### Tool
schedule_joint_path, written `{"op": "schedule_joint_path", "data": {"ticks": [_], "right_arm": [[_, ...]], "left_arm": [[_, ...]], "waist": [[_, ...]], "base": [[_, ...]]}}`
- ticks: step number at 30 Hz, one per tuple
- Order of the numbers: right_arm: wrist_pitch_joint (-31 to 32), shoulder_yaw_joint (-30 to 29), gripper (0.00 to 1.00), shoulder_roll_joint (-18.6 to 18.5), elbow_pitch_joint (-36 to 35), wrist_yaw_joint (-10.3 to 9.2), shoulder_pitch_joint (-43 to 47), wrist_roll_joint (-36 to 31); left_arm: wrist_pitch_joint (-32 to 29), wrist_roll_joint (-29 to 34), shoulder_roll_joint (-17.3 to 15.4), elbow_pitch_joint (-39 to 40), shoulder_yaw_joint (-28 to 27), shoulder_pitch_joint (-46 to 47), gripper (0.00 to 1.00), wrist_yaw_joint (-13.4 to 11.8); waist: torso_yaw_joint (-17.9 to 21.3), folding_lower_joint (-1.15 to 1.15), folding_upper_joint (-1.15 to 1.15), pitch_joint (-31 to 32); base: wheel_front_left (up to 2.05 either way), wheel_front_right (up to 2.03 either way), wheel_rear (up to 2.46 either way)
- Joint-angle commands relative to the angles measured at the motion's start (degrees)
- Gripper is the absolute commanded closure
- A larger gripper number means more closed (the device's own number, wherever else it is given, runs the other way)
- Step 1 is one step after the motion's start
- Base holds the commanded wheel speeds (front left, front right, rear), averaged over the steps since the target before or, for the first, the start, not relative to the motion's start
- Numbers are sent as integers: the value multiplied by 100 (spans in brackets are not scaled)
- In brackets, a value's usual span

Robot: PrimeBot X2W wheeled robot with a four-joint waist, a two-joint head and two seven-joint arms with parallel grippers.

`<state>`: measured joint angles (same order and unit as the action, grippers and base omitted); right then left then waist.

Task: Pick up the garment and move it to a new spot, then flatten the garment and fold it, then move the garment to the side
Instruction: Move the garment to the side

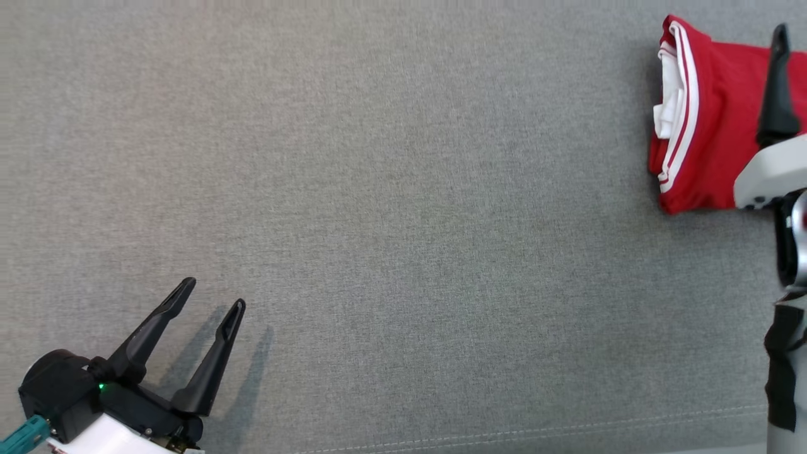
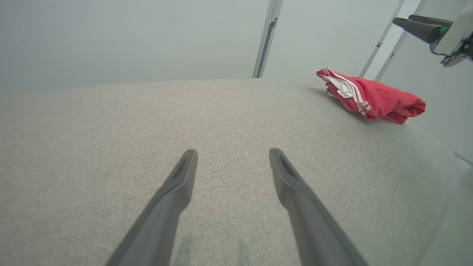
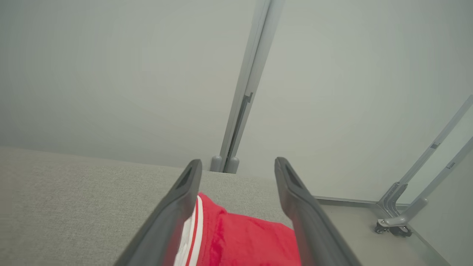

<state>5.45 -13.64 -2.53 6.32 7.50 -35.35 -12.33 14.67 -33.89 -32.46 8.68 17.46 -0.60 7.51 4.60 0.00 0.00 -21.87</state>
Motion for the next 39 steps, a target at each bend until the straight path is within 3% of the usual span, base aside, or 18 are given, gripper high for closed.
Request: {"op": "schedule_joint_path", "data": {"ticks": [1, 14, 23, 39], "right_arm": [[-154, 189, 0, -34, -29, -1, 113, 106], [-875, 655, 0, -34, 878, -1, 662, 593], [-1386, 883, 0, -34, 1452, -1, 1224, 1084], [-1934, 1299, 0, -34, 1966, -1, 1830, 1618]], "left_arm": [[33, 56, -68, 23, -230, 298, 0, -2], [33, 275, 479, -612, -426, 236, 0, -2], [33, 593, 1048, -1260, -890, 97, 0, -2], [33, 1217, 1594, -2054, -1697, -41, 0, -2]], "waist": [[-98, 0, 0, 255], [-343, 0, 0, 1088], [-459, 0, 0, 1733], [-389, 0, 0, 2131]], "base": [[0, 0, 0], [0, 0, 0], [0, 0, 0], [0, 0, 0]]}}
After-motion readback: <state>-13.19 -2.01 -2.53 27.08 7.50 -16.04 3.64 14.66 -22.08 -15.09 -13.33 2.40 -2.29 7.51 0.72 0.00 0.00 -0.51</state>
